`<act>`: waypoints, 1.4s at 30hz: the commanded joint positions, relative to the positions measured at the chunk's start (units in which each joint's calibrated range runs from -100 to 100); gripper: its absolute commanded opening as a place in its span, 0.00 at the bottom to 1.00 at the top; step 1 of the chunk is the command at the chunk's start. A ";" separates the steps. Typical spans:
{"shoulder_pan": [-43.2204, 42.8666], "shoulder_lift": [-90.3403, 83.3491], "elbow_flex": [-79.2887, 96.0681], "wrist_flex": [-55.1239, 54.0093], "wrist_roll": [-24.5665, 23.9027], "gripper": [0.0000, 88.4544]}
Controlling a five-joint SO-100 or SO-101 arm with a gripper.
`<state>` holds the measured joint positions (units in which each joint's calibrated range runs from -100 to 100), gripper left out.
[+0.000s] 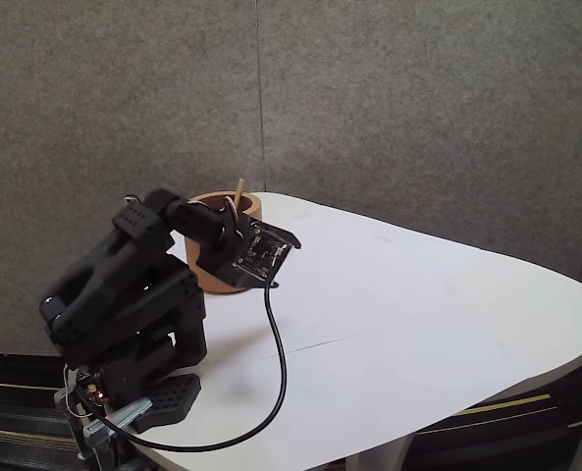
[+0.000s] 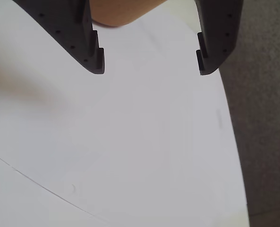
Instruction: Grab the pen and put it in the pen holder.
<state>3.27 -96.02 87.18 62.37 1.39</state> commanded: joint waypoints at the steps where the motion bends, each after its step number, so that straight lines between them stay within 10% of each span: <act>1: 0.25 -0.32 1.99 0.17 -0.05 0.32; 42: 0.25 -0.32 9.84 0.68 0.32 0.31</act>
<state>3.12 -96.02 97.38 63.14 1.54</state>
